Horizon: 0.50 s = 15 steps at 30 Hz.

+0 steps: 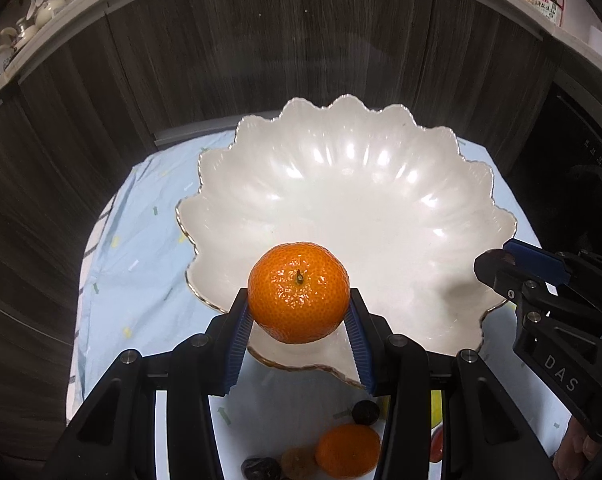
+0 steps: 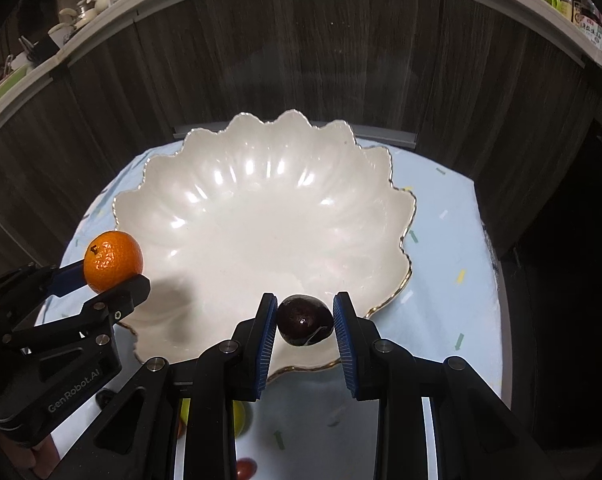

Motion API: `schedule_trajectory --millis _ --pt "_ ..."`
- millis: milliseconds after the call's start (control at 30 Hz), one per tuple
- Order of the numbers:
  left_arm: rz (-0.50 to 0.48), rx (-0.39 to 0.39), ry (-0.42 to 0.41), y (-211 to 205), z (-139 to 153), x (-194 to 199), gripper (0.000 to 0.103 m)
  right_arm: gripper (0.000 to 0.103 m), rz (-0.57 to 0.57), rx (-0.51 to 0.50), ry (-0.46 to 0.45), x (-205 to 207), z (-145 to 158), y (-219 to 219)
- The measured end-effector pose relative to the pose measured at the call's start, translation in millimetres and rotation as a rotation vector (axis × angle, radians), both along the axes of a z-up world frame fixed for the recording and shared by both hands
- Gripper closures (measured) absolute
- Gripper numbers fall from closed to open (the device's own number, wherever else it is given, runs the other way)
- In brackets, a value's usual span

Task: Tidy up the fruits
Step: 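Open both tools to drop the mandarin and plum into the bowl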

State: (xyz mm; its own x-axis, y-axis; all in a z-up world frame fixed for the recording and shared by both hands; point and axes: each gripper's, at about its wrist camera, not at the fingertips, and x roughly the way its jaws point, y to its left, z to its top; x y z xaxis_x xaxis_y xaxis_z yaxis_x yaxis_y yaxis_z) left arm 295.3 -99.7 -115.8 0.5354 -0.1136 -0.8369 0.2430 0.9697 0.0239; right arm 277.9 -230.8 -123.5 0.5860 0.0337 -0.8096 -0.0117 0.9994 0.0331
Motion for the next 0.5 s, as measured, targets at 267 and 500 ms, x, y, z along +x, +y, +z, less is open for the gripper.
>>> schedule_trajectory --millis 267,500 --pt "0.006 0.019 -0.002 -0.6 -2.7 0.8 0.038 0.05 -0.012 -0.024 0.002 0.4 -3.8 -3.1" --pt "0.025 0.037 -0.028 4.6 6.3 0.1 0.027 0.028 -0.039 -0.057 -0.04 -3.9 7.6 -3.4"
